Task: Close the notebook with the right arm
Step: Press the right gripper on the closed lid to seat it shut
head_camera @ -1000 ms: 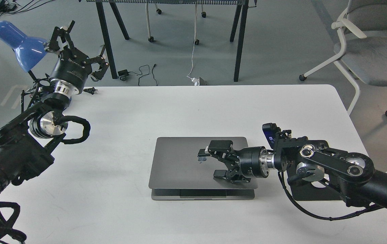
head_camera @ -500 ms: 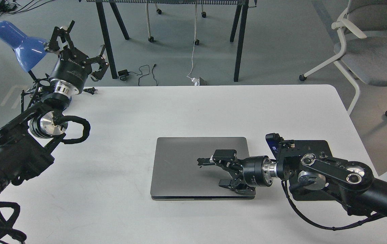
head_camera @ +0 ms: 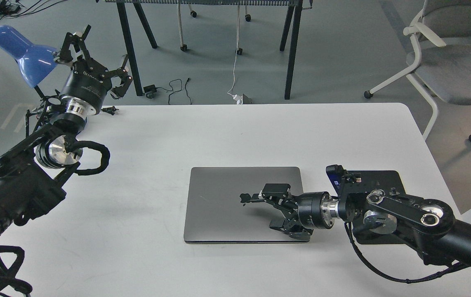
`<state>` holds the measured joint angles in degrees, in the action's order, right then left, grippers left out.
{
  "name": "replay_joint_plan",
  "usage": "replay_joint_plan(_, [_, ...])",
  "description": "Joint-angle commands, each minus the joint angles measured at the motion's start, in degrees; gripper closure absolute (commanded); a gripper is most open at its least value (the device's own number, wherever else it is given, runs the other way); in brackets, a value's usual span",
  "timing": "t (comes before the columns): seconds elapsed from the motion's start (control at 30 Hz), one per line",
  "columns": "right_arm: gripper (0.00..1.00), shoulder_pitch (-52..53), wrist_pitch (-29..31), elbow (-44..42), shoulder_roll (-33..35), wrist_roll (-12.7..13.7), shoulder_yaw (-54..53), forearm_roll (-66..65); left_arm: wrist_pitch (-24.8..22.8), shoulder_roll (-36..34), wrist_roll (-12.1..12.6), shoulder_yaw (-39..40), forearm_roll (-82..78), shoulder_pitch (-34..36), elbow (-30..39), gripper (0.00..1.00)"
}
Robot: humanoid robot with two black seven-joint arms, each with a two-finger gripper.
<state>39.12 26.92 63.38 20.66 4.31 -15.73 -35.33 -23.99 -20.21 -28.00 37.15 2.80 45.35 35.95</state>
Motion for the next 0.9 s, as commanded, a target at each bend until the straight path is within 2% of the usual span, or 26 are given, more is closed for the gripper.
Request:
replay_joint_plan(0.0, [0.00, 0.17, -0.12, 0.08, -0.10, 0.00, -0.18, 0.35, 0.00, 0.00, 0.00, -0.06, 0.01, 0.00, 0.00, 0.00])
replay_joint_plan(0.73, [0.00, -0.98, -0.91, 0.25, -0.19, 0.00, -0.18, 0.26, 0.00, 0.00, 0.00, -0.06, 0.01, 0.00, 0.00, 0.00])
replay_joint_plan(0.87, [0.00, 0.51, -0.91, 0.61, -0.19, -0.09, -2.80, 0.70, 0.00, 0.00, 0.00, -0.06, 0.01, 0.00, 0.00, 0.00])
